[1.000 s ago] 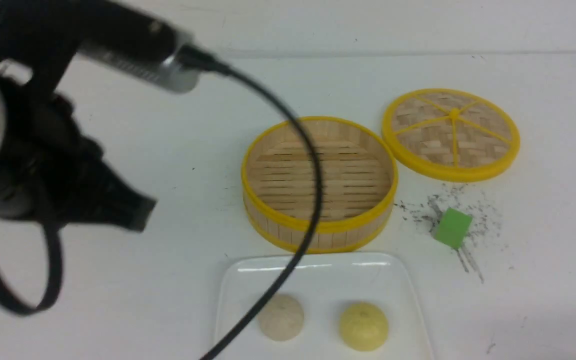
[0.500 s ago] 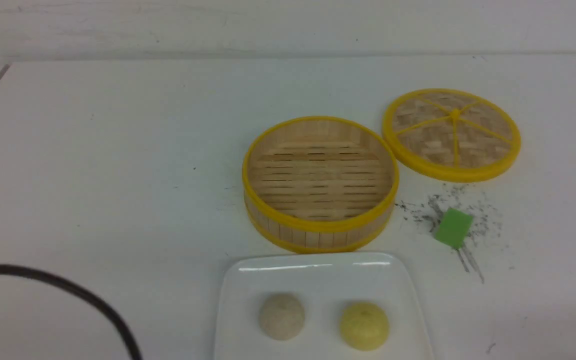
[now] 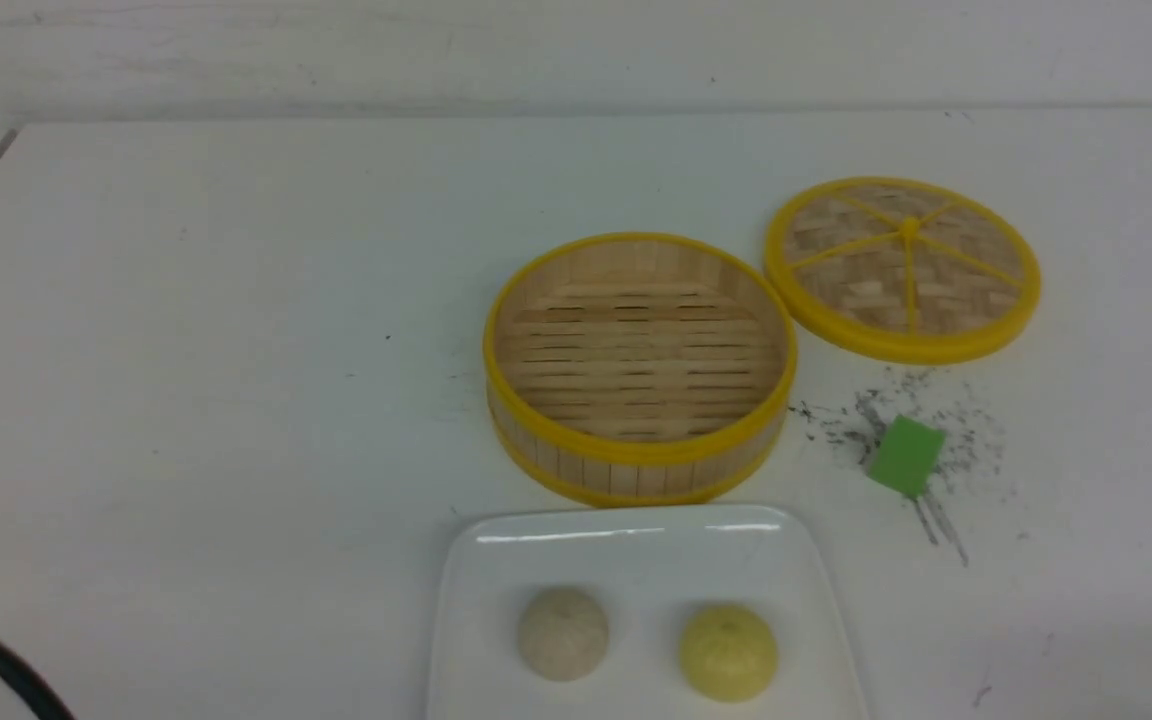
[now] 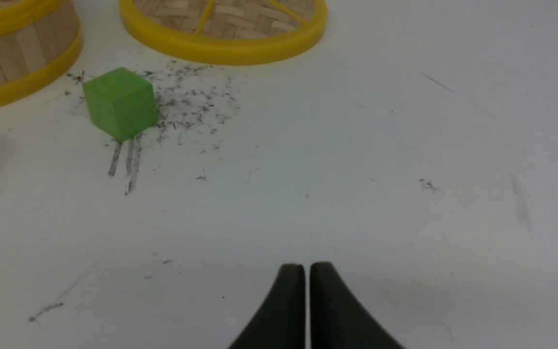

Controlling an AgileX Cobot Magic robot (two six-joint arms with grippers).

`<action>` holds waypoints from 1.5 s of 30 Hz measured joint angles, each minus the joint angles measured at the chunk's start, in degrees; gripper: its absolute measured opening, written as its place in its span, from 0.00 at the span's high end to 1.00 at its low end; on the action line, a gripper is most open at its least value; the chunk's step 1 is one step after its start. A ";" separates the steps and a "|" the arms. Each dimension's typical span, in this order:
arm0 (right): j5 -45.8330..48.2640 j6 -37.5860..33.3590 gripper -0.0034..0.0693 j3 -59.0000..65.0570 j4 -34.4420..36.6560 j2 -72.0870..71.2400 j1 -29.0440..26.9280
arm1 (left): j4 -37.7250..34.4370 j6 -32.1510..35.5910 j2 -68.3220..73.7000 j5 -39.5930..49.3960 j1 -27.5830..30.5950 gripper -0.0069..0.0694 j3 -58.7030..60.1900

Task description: Put the steamed buns into the plate on the white tablecloth.

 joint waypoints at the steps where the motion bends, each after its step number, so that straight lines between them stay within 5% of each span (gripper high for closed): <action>1: 0.00 0.21 0.90 0.00 0.32 0.00 0.00 | 0.21 0.00 0.00 0.00 0.00 0.87 0.00; 9: -0.05 2.19 0.89 0.00 0.61 0.00 0.00 | 0.75 0.30 -0.18 -3.80 0.00 0.87 3.45; 21: -0.05 2.42 0.86 0.00 0.61 0.00 0.00 | 0.68 -0.05 -0.13 -54.91 0.00 0.87 20.88; 38: -0.05 2.44 0.83 0.00 0.61 0.00 0.00 | 2.03 0.33 -0.13 -59.49 0.00 0.85 21.40; 45: -0.05 2.48 0.82 0.00 0.61 0.00 0.00 | 1.55 13.00 -0.13 -59.76 1.34 0.84 25.23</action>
